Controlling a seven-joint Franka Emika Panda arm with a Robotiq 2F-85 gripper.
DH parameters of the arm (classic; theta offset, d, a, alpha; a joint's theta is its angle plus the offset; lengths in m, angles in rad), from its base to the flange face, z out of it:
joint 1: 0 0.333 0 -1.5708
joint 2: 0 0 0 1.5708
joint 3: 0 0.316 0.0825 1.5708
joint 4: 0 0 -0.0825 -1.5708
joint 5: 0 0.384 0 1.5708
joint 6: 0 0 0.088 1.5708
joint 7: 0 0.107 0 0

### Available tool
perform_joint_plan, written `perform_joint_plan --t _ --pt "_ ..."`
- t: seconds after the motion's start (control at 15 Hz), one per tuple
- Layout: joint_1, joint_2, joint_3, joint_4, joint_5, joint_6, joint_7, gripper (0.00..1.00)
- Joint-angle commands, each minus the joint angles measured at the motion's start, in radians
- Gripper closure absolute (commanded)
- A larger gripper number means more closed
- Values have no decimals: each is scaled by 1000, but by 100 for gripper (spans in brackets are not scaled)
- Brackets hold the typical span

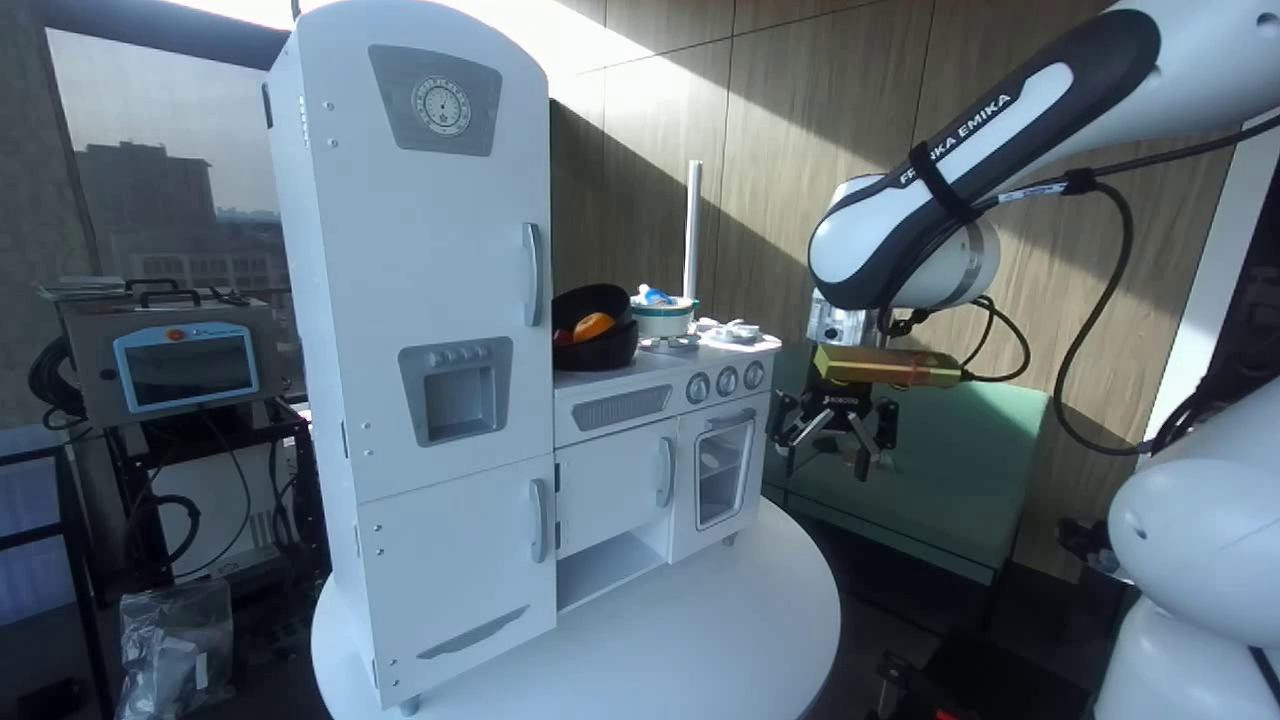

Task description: Open the right bottom door of the cabinet

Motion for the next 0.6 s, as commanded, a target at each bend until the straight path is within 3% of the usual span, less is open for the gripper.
perform_joint_plan --t 0.0,0.27,0.53 --pt "-53 117 -28 1 3 151 115 0" --pt "-52 216 -91 17 104 287 167 0" --pt "-15 315 -137 74 284 399 184 0"
